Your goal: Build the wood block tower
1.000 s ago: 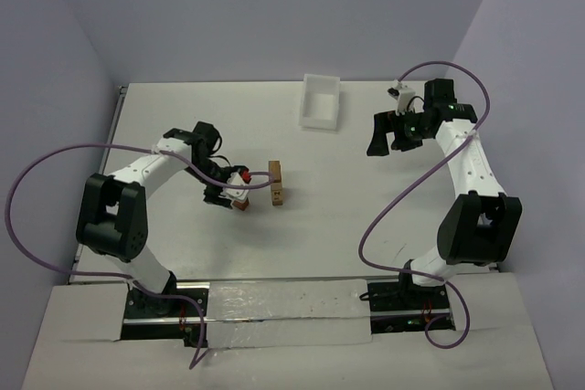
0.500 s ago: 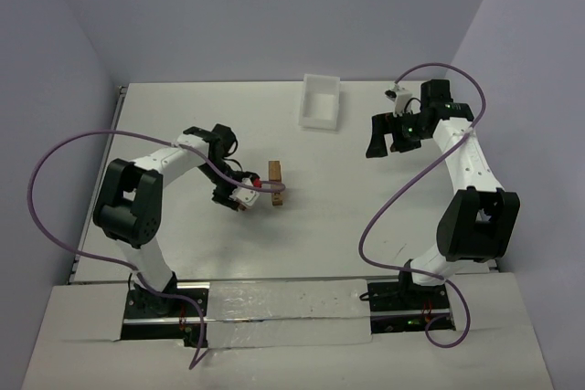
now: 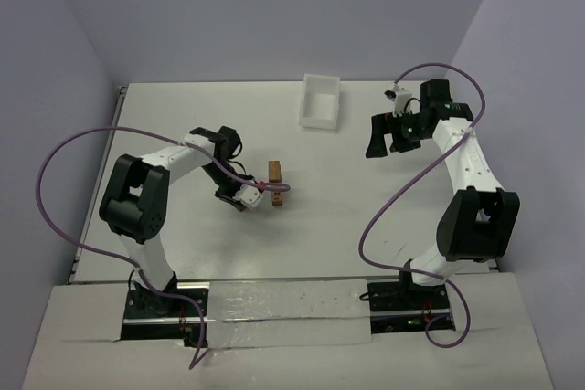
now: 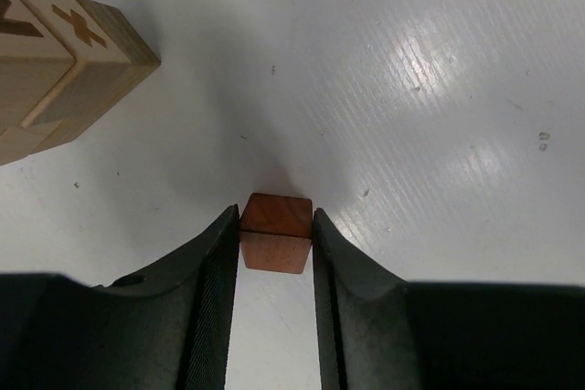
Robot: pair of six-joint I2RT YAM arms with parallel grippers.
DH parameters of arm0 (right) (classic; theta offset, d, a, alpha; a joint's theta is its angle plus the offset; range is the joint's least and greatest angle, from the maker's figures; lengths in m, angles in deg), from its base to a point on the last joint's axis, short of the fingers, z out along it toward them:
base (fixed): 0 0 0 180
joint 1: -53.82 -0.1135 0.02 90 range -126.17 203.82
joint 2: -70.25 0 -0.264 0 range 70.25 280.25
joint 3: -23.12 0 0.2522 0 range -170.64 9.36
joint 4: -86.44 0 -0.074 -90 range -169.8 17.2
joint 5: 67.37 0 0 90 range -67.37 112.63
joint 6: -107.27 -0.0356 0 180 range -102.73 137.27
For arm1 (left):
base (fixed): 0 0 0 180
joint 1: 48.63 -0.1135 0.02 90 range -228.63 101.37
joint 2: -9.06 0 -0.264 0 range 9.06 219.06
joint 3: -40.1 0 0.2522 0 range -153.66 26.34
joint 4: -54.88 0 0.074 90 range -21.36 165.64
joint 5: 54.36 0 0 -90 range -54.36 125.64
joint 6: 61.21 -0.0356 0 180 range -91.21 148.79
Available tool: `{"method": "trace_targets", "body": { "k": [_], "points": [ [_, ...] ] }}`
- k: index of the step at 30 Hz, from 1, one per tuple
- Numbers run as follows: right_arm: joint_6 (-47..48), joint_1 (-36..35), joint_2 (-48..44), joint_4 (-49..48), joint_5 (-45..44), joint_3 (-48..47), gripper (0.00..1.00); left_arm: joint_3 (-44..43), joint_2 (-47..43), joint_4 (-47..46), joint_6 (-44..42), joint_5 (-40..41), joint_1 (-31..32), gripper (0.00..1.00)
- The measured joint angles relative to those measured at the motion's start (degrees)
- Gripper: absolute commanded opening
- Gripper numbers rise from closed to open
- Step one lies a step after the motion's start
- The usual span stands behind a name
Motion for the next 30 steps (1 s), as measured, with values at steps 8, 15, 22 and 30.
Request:
{"method": "trace_targets", "body": {
  "k": [8,15,22,30],
  "points": [
    [0.00,-1.36,-1.73,-0.63,0.00,0.02,0.99,0.20,-6.10,-0.59,8.97,-3.22,-0.03,0.00],
    [-0.11,-4.41,-12.47,-3.96,0.90,-0.68,0.99,-2.65,-22.96,1.67,27.34,-20.74,-2.22,0.00],
    [-4.93,-12.16,-22.88,-13.63,3.90,-0.92,1.00,-2.91,-30.95,-5.38,54.30,-42.52,-6.63,0.00],
    [-20.34,-26.88,-21.11,-23.82,6.77,0.11,0.93,-12.75,-27.46,6.83,51.40,-49.40,-12.26,0.00]
  ]
}}
